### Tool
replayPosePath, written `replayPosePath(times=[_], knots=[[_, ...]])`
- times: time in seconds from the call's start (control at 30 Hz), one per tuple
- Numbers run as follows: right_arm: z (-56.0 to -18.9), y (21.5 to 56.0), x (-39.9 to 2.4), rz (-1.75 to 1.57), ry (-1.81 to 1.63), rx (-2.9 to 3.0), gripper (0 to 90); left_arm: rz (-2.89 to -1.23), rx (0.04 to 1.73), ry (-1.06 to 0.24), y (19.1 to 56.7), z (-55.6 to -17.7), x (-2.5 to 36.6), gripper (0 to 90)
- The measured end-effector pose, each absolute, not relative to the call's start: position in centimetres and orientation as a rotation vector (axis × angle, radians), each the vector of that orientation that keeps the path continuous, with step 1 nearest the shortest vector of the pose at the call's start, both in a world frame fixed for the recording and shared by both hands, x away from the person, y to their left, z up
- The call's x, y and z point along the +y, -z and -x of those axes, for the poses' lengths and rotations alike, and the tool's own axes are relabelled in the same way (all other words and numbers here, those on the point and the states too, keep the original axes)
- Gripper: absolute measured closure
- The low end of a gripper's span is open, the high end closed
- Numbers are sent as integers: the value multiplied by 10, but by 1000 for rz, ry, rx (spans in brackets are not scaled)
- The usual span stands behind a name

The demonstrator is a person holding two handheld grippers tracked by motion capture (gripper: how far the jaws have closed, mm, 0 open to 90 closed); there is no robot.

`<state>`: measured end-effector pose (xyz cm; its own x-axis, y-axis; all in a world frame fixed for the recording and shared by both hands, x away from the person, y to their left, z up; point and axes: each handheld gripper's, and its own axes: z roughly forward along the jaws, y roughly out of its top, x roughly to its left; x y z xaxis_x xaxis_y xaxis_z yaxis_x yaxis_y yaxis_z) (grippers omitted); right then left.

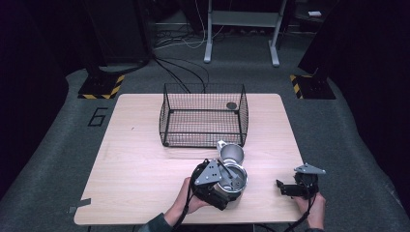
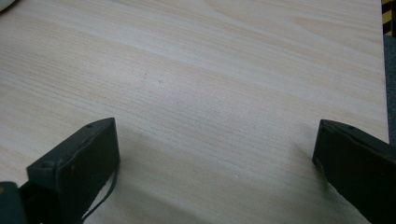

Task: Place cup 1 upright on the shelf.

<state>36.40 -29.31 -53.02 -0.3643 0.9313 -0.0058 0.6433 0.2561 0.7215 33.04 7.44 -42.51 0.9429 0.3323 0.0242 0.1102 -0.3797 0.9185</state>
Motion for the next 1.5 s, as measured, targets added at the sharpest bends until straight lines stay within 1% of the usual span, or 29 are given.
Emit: replayPosePath(times=[0.63, 0.93, 1.5], knots=[[-364, 530, -293, -1431, -890, 2100, 1, -1951, 408, -296, 425, -326, 112, 40], [-364, 530, -293, -1430, -891, 2099, 1, -1940, 461, -342, 422, -327, 134, 40], [-364, 530, -293, -1431, -890, 2099, 1, -1921, 553, -398, 418, -331, 156, 40]])
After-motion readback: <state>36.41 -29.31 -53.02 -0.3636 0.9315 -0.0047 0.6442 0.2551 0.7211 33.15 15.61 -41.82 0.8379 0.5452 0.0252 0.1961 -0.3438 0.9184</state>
